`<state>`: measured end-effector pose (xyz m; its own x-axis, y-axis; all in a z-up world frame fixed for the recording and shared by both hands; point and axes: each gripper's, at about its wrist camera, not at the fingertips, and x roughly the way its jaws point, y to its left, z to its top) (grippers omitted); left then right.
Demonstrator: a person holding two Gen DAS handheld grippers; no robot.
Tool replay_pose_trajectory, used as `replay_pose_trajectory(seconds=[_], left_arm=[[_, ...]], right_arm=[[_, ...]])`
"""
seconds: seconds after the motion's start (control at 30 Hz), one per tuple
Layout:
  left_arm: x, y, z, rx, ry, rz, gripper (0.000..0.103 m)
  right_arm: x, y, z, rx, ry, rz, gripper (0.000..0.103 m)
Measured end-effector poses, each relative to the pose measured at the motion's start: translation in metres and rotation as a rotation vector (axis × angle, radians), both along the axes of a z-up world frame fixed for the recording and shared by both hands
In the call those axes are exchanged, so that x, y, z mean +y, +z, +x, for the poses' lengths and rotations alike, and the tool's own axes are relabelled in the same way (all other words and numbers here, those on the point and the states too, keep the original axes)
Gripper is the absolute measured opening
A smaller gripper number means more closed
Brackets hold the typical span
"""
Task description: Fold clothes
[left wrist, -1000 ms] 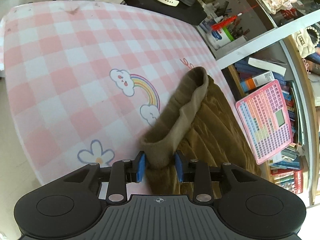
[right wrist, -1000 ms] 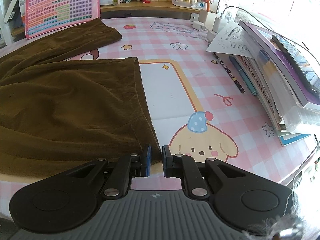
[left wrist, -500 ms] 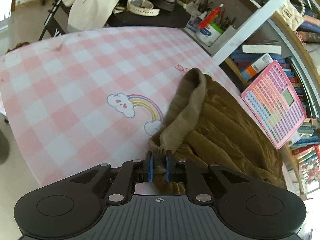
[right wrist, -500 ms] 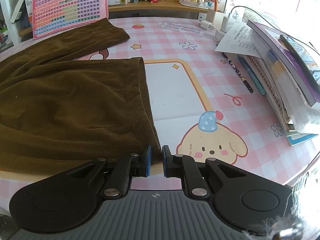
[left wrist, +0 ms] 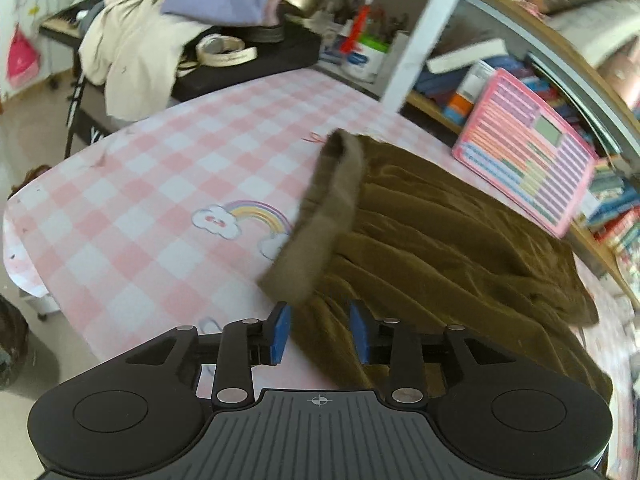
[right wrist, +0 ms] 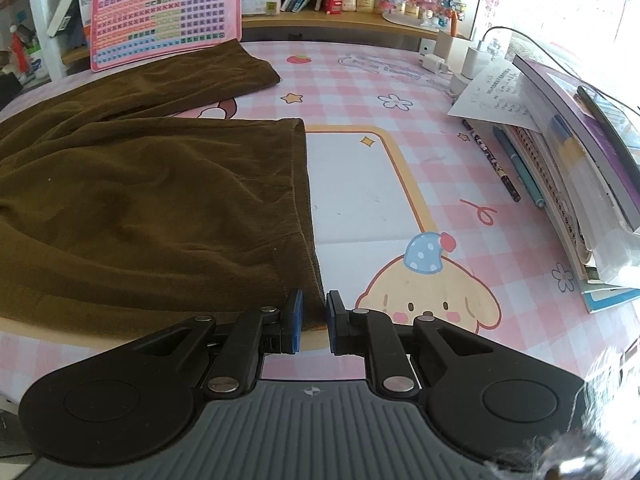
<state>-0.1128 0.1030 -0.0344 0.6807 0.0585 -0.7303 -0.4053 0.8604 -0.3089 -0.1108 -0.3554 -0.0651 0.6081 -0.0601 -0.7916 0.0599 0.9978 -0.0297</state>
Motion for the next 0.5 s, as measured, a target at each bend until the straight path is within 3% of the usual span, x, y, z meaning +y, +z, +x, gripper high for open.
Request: replay_pose_trajectory(seconds=[0.2, 0.5], left_arm=[[-0.026, 0.001, -0.015, 0.005, -0.030, 0.001, 0.036], [-0.058, 0.000, -0.040, 0.020, -0.056, 0.010, 0.037]], right_arm=[[-0.002, 0.003, -0.003, -0.010, 0.043, -0.003, 0.014], [-0.001, 0.018, -0.025, -0.046, 0.134, 0.031, 0.025]])
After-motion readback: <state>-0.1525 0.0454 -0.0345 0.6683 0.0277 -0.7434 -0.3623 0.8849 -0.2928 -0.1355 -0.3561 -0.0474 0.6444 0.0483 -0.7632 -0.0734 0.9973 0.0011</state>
